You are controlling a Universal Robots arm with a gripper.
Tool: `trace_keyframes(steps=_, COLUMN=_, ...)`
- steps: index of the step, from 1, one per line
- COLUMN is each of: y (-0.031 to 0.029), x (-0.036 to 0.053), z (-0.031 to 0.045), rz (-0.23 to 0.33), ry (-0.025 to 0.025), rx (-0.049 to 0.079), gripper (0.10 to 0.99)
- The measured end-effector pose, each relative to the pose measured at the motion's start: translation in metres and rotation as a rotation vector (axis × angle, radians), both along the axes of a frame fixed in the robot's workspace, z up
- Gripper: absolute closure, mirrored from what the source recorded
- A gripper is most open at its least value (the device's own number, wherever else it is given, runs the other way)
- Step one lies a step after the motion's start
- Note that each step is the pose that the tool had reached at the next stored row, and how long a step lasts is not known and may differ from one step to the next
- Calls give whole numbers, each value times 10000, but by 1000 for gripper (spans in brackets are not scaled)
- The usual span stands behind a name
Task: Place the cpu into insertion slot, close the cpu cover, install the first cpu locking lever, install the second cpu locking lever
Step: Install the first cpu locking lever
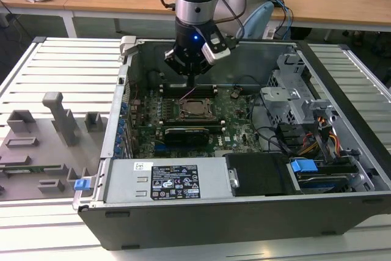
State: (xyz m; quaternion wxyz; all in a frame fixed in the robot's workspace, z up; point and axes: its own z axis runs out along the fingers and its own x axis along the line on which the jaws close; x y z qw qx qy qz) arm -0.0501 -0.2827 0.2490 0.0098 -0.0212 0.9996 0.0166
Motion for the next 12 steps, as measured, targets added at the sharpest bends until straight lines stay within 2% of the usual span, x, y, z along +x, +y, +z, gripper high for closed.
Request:
trace_keyframes(steps=4, y=8, x=11, z=-43, rz=150, ry=-1, rx=-5, gripper=984)
trace_keyframes(steps=12, y=38, x=93, z=-89, rz=224, ry=-1, rx=-5, gripper=984)
